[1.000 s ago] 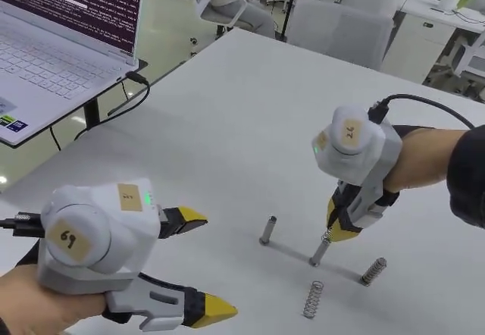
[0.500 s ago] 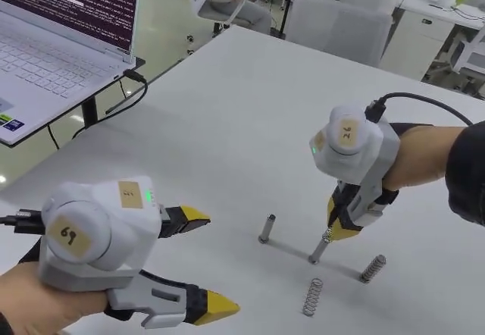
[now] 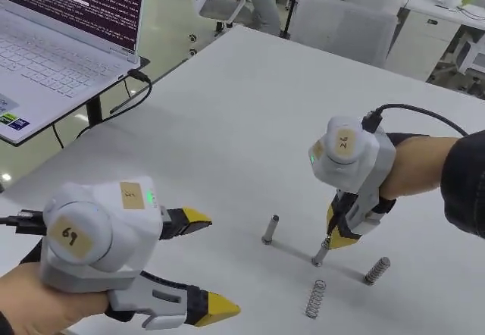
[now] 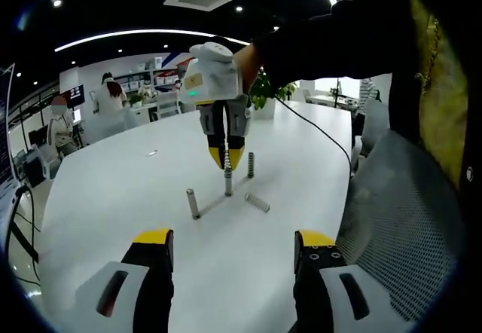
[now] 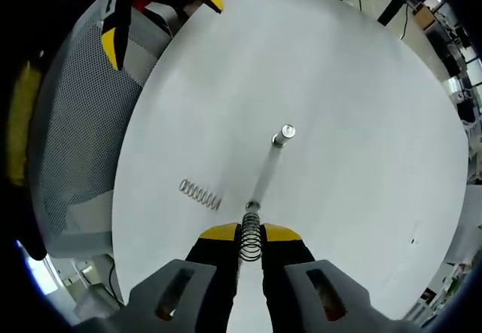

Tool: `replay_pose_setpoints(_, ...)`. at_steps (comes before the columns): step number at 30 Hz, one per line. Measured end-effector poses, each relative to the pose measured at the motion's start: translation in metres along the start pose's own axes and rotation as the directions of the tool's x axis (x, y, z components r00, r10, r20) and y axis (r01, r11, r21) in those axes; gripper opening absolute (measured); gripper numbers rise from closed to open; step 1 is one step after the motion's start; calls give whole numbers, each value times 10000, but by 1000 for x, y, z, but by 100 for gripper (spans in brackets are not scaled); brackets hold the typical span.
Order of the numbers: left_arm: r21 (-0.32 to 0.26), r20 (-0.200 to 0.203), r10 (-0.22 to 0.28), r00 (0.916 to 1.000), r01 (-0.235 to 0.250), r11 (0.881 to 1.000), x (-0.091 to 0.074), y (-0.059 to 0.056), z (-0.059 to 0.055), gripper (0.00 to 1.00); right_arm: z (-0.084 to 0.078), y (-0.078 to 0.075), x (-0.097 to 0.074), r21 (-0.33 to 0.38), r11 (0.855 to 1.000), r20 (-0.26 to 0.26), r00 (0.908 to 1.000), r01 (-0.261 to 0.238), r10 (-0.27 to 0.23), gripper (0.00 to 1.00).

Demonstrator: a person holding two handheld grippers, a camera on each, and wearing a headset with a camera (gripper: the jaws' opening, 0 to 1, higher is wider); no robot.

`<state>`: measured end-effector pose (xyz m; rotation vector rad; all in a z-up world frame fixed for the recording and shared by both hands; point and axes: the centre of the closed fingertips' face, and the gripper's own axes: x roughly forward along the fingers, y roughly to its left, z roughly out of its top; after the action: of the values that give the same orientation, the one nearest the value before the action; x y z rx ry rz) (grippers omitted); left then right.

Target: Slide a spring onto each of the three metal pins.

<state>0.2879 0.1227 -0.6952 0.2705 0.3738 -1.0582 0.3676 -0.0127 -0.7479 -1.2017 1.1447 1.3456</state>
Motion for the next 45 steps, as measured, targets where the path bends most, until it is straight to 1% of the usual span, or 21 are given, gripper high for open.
replay_pose_setpoints(4, -5, -6, 0, 10000, 0, 10000, 0, 0, 0, 61, 2, 0, 7, 35, 10000, 21, 10000, -52, 52, 8)
replay_pose_setpoints(8, -12, -8, 0, 10000, 0, 10000, 0, 0, 0, 60, 1, 0, 15, 165, 9998, 15, 9999, -108, 107, 8)
replay_pose_setpoints(14, -61, -60, -17, 10000, 17, 10000, 0, 0, -2, 60, 0, 1, 24, 236, 9997, -53, 9999, -102, 103, 8)
replay_pose_setpoints(23, -80, -72, -41, 10000, 41, 10000, 1, 1, -3, 59, -1, -1, 35, 400, 9992, -91, 10000, -35, 39, 8)
replay_pose_setpoints(38, -83, -62, -60, 10000, 59, 9999, 2, 1, -2, 59, 1, -2, 38, 559, 9984, 7, 10000, 14, -15, 8)
replay_pose_setpoints(45, -100, -60, -53, 10000, 53, 9999, 1, 0, -3, 58, 2, -2, 39, 437, 9990, -46, 10000, 57, -55, 9)
